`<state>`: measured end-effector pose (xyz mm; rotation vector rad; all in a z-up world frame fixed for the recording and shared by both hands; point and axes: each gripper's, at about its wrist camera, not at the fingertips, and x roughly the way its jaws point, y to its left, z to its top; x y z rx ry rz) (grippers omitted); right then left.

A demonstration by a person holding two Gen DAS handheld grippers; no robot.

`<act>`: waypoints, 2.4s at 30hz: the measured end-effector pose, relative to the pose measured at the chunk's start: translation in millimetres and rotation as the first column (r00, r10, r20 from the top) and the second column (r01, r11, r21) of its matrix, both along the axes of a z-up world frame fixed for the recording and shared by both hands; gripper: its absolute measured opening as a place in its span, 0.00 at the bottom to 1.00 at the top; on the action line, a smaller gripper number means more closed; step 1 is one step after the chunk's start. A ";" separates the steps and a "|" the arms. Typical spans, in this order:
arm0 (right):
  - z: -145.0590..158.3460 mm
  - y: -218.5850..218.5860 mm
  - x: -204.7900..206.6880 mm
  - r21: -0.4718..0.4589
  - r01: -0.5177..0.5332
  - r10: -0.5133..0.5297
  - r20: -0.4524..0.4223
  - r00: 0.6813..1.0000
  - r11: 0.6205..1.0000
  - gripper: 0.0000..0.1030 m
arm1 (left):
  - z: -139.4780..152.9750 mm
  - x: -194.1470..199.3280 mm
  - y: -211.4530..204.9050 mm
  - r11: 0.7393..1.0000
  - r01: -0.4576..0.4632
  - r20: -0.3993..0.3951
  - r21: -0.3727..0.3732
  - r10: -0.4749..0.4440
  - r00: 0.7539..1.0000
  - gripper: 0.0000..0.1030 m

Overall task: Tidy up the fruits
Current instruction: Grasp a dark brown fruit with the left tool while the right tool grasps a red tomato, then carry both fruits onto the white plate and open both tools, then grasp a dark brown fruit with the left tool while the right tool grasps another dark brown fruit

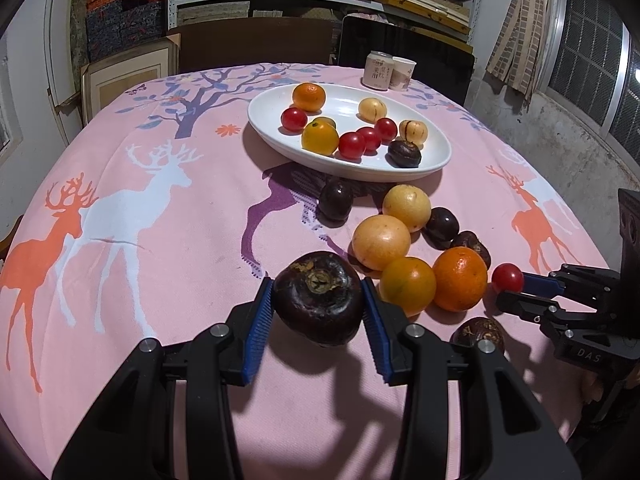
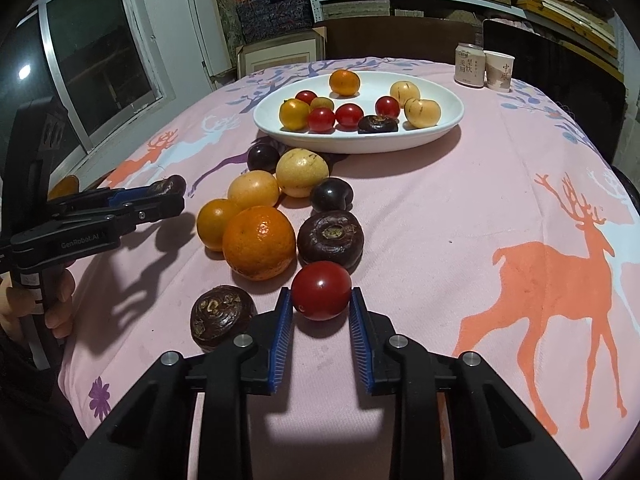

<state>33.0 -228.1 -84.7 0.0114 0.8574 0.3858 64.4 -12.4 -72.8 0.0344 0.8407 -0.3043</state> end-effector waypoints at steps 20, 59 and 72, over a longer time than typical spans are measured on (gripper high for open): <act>66.7 -20.2 45.3 0.032 0.023 -0.026 0.117 0.993 0.999 0.28 | 48.3 40.6 -26.1 0.999 0.049 0.073 0.021 -0.050 0.996 0.41; 10.2 -70.9 38.4 0.230 0.199 -0.206 0.006 0.978 0.953 0.46 | -2.3 -41.9 -63.3 0.968 0.245 -0.041 0.061 -0.243 0.969 0.67; 2.6 -63.2 25.9 0.133 0.211 -0.212 -0.010 0.977 0.968 0.46 | -26.7 -52.5 -100.5 0.955 0.274 -0.056 0.109 -0.270 0.961 0.40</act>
